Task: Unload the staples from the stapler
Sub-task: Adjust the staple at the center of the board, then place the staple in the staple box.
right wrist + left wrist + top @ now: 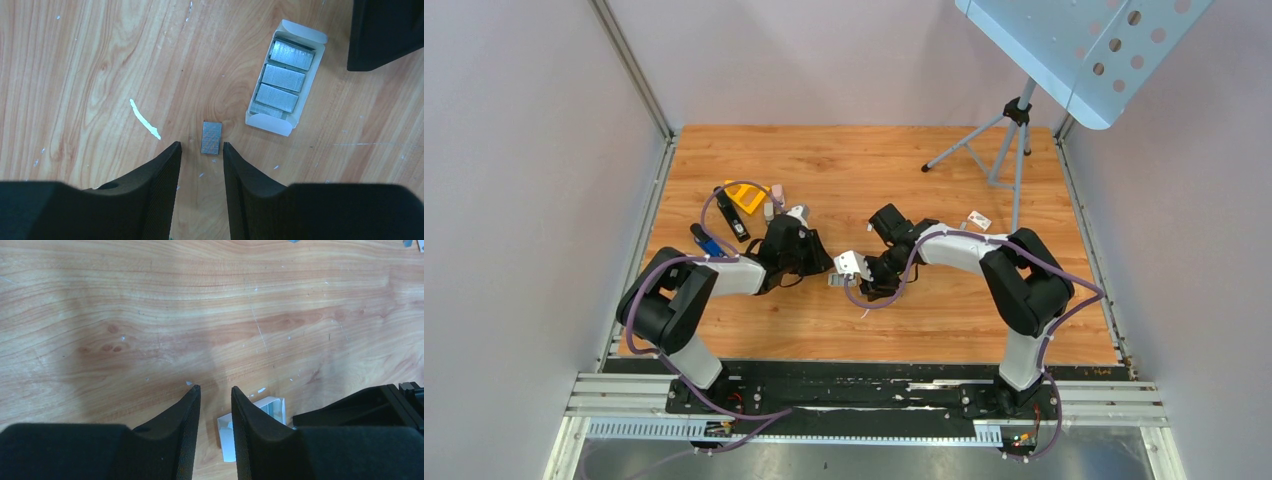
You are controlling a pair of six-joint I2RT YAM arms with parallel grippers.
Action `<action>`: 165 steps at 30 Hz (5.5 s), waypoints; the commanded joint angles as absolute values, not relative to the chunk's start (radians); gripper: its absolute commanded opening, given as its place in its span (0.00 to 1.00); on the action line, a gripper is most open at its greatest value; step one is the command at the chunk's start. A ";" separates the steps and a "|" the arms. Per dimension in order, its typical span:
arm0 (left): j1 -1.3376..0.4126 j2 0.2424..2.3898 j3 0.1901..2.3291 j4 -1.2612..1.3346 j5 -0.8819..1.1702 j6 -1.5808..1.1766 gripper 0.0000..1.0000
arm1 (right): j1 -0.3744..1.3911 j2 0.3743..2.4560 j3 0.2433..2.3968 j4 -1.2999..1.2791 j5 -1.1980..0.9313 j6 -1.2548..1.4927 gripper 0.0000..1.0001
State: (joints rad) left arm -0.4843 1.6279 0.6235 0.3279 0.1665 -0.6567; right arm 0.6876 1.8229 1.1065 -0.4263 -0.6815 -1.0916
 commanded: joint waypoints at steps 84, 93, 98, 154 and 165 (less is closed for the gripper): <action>-0.528 1.406 0.262 1.605 0.361 -1.111 0.99 | 0.363 1.694 1.212 -0.329 -1.305 -0.027 0.05; -0.541 1.501 0.293 1.606 0.311 -1.164 0.96 | 0.348 1.701 1.196 -0.022 -1.383 0.397 0.05; -0.547 1.552 0.323 1.607 0.294 -1.232 0.90 | 0.348 1.709 1.199 0.124 -1.383 0.547 0.05; -0.595 1.660 0.437 1.606 0.202 -1.395 0.10 | 0.351 1.724 1.164 0.269 -1.367 0.690 0.14; -0.580 1.611 0.305 1.606 0.145 -1.390 0.09 | 0.337 1.680 1.174 0.015 -1.330 0.401 0.50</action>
